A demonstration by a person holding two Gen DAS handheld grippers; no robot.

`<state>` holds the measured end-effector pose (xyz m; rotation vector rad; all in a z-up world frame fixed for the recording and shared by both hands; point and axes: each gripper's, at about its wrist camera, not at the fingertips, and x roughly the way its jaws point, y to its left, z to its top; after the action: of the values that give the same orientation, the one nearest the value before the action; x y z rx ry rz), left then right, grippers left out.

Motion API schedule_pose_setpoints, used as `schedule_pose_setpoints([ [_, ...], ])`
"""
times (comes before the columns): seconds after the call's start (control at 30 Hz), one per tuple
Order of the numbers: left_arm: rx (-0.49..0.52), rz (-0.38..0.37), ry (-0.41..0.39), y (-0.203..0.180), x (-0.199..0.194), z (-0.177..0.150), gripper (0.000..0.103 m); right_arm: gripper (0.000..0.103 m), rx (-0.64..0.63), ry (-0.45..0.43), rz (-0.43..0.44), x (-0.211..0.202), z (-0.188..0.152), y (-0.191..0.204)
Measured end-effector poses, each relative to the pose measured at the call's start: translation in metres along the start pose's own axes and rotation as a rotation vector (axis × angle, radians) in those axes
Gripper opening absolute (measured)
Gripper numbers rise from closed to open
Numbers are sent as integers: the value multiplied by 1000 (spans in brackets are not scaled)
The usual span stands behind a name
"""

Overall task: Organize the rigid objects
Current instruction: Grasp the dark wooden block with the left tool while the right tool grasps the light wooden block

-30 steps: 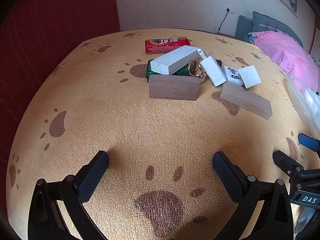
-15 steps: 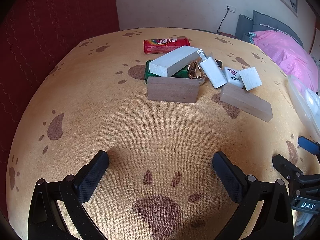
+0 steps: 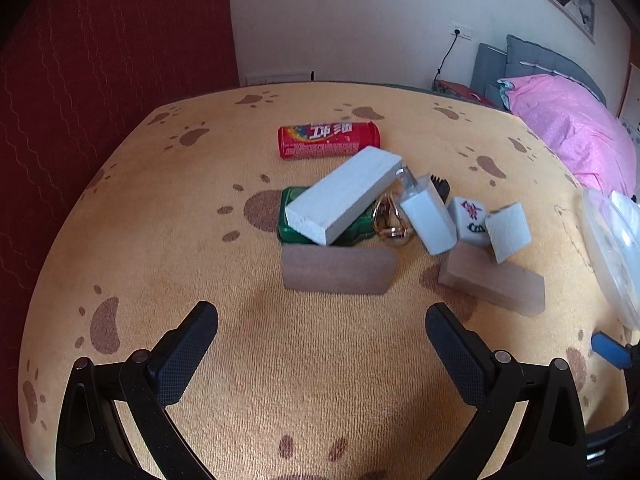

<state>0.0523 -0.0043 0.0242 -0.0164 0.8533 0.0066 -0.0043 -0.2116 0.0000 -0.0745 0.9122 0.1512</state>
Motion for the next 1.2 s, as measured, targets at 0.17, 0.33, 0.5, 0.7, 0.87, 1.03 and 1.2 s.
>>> schedule_pose_setpoints([
  [0.17, 20, 24, -21, -2, 11, 11, 100, 103, 0, 0, 0, 0, 0, 0],
  [0.33, 11, 4, -10, 1, 23, 14, 83, 103, -1, -1, 0, 0, 0, 0],
  [0.5, 1, -76, -11, 4, 25, 11, 61, 103, -2, 0, -1, 0, 0, 1],
  [0.7, 3, -112, -31, 6, 17, 6, 61, 103, -3, 5, 5, 0, 1, 0],
  [0.87, 14, -90, -54, 6, 4, 1, 61, 103, 75, 32, 78, 0, 13, -4],
  [1.03, -16, -72, -94, 16, -9, 3, 61, 103, 131, 52, 173, 8, 30, 9],
  [1.2, -61, -38, -110, 32, -12, 6, 61, 103, 134, 42, 189, 18, 44, 28],
])
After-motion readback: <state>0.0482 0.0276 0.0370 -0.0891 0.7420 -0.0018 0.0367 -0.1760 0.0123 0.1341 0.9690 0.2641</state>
